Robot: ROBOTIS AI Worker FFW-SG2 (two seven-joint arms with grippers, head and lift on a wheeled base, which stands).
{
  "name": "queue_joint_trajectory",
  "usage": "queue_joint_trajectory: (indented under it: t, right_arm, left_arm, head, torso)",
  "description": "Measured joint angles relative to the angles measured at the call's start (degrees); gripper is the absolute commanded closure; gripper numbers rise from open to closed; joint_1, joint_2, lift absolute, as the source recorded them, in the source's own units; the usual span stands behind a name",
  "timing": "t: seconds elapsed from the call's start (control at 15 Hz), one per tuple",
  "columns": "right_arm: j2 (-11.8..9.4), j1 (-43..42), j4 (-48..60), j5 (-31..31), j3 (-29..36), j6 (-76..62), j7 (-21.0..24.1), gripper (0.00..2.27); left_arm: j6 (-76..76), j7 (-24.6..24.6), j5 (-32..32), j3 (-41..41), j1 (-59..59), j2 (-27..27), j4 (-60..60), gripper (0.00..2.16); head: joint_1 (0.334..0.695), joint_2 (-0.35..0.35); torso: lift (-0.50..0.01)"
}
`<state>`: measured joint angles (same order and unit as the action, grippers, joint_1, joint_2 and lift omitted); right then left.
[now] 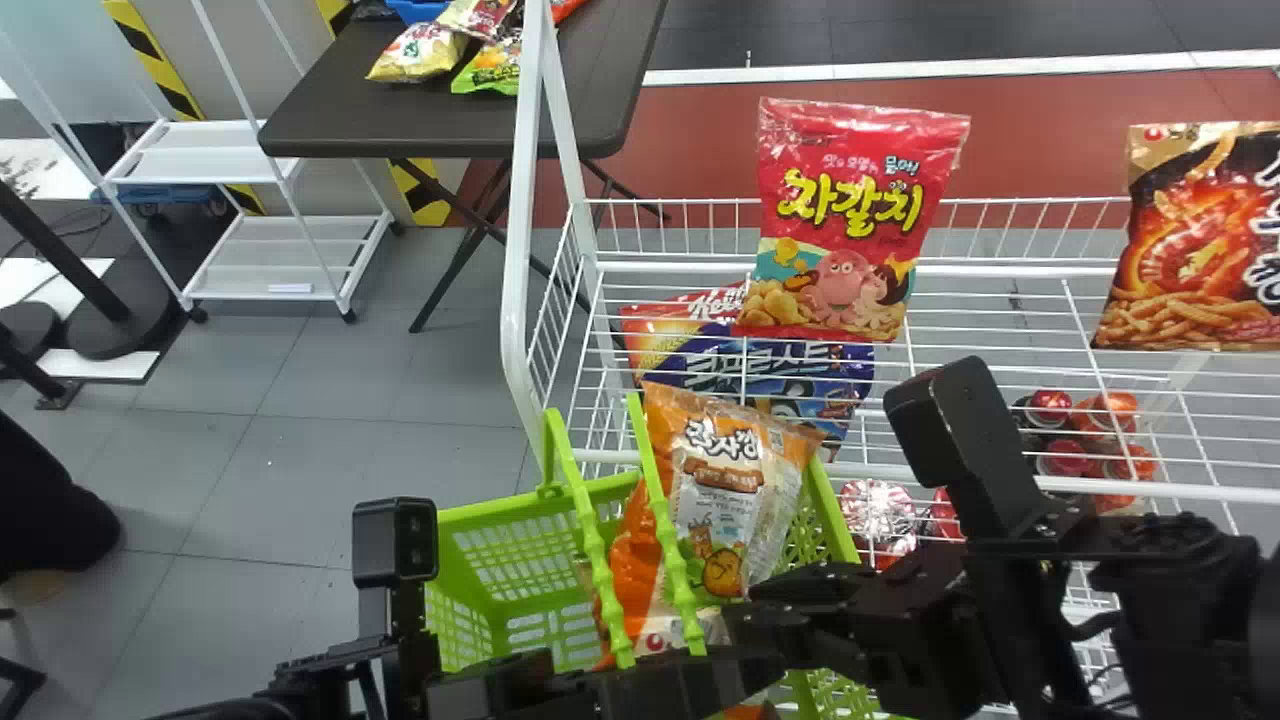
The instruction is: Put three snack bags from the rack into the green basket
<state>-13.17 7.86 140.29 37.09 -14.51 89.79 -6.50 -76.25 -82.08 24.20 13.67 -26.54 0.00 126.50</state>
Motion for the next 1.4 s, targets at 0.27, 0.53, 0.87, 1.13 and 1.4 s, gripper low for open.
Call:
queue_joint_trajectory:
  t: [0.27,0.53,0.87,1.13,1.4]
  right_arm:
    - [0.0,0.1,0.1,4.7,3.7,0.0,0.0,0.06]
    - [0.1,0.1,0.0,6.5,11.5,0.0,0.0,0.04]
    - [-1.4,-1.4,-6.5,-1.7,20.1,-11.0,-0.9,0.04]
    - [-2.8,-4.2,-16.3,-7.4,23.7,-23.4,-0.5,0.04]
    - [-4.5,-9.9,-29.2,-12.3,24.3,-34.0,-0.1,0.05]
  left_arm:
    - [0.0,-0.1,0.0,0.1,0.0,0.0,0.0,2.15]
    - [0.0,-0.1,0.0,0.1,0.0,0.0,-0.1,2.15]
    - [0.0,-0.4,0.0,0.2,0.0,0.0,-0.1,2.15]
    - [0.0,-0.8,0.1,0.6,-0.2,0.0,-0.2,2.15]
    - [0.0,-0.9,0.2,0.9,-0.4,0.0,-0.1,2.15]
  head:
    - [0.695,0.139]
    - [0.695,0.066]
    - [0.695,-0.143]
    - [0.695,-0.26]
    - [0.695,-0.334]
  torso:
    - [0.0]
    - [0.0]
    - [0.0]
    - [0.0]
    - [0.0]
